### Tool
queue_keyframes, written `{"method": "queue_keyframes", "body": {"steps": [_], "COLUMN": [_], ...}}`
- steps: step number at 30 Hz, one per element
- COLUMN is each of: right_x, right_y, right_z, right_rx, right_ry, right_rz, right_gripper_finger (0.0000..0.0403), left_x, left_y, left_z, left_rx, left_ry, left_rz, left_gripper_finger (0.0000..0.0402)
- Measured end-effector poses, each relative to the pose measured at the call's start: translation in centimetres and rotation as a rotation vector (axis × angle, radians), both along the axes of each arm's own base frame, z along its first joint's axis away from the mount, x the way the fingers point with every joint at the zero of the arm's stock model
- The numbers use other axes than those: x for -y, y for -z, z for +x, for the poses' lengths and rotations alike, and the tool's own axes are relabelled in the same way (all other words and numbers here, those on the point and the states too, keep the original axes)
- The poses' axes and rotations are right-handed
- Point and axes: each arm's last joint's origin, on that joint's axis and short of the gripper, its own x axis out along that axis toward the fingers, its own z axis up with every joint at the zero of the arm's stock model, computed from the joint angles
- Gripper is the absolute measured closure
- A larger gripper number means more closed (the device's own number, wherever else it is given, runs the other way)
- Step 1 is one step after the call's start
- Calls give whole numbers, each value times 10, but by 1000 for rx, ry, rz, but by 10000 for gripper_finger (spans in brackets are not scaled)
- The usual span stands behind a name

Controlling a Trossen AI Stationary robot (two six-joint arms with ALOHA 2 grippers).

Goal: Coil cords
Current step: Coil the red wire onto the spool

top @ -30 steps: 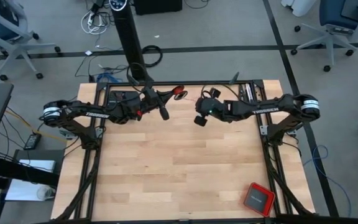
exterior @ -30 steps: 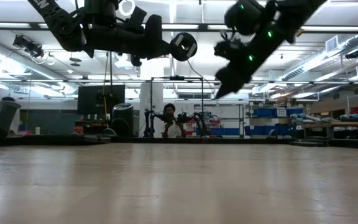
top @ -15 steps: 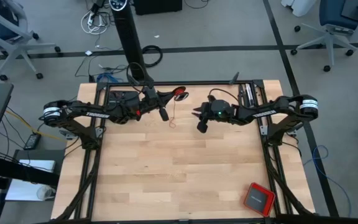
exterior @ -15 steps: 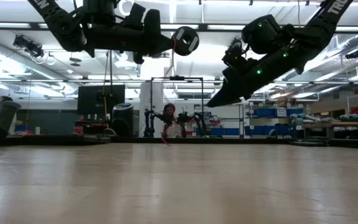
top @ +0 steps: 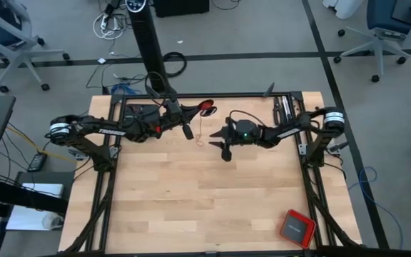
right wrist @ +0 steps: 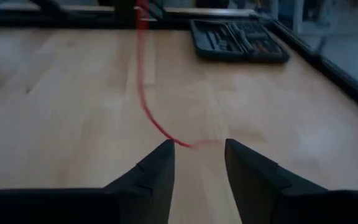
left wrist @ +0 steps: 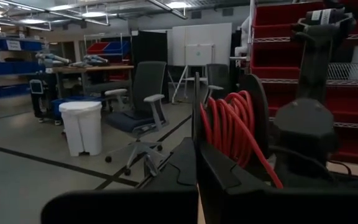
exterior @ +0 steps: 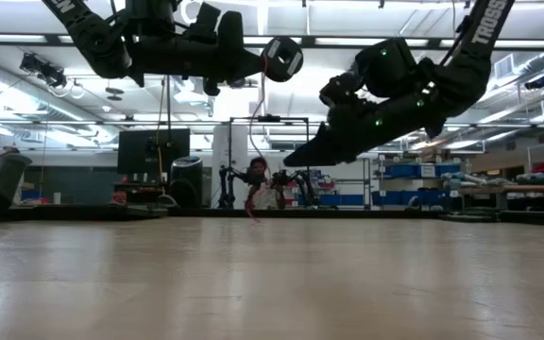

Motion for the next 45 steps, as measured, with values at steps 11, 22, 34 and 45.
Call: {"method": "queue_keyframes", "body": {"steps": [11, 22, 34, 45], "right_x": [-17, -12, -10, -10], "right_y": [17, 21, 24, 26], "right_z": [34, 41, 39, 38], "right_rx": [-54, -82, -108, -126], "right_ry": [-15, -9, 0, 6], "right_rz": [-321, -298, -275, -251], "right_gripper_finger": [269, 283, 331, 378], "left_x": [0, 0, 0, 0], "left_y": [-2, -2, -3, -3], "left_z": [0, -1, -1, -1], "left_rx": [30, 37, 49, 52], "left_ry": [-1, -1, 3, 4], "left_rz": [-16, -22, -34, -33], "left_gripper_finger": [401, 401, 401, 401]}}
